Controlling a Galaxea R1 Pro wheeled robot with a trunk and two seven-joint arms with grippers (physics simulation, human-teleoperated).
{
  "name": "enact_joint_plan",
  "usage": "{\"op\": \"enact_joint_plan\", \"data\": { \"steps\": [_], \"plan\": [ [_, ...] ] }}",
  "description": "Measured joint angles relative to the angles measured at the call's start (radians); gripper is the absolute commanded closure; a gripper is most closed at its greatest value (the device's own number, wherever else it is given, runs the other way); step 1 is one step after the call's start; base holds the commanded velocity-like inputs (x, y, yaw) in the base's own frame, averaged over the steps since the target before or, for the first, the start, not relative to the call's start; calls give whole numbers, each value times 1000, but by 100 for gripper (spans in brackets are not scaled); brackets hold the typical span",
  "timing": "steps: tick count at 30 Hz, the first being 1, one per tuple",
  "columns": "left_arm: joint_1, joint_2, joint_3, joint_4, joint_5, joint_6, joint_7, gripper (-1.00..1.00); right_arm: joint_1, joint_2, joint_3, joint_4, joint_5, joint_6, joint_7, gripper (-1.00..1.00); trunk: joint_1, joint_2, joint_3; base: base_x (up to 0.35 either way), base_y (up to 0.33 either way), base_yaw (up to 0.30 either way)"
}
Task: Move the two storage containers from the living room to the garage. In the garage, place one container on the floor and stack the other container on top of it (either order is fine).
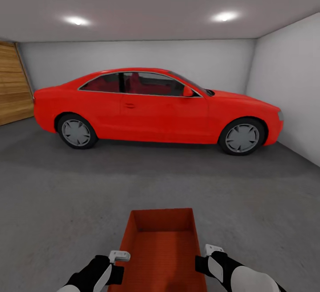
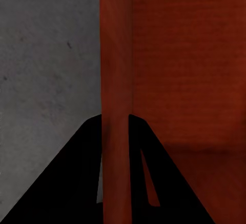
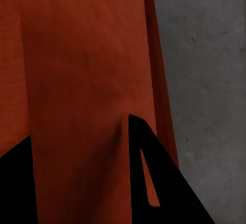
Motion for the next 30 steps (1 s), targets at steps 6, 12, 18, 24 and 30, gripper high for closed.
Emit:
{"op": "enact_joint_plan", "data": {
  "steps": [6,12,18,24,30],
  "plan": [
    [0,1,-1,4,3,-3,-1,100,0,1,2,1,0,0,-3,100,0,0,0,163,-128,0],
    [0,2,-4,4,7,-2,-1,100,0,2,1,2,-1,0,-5,100,0,0,-8,175,-112,0],
    [0,2,-3,8,8,-6,-1,100,0,2,3,2,-1,0,-6,100,0,0,-17,17,-7,0],
    [0,2,-4,10,10,-8,-1,100,0,2,3,2,-1,0,-7,100,0,0,-27,1,0,0],
    [0,2,-4,10,9,-7,-1,100,0,2,2,3,0,0,-7,100,0,0,-36,0,0,0]
  ]
}}
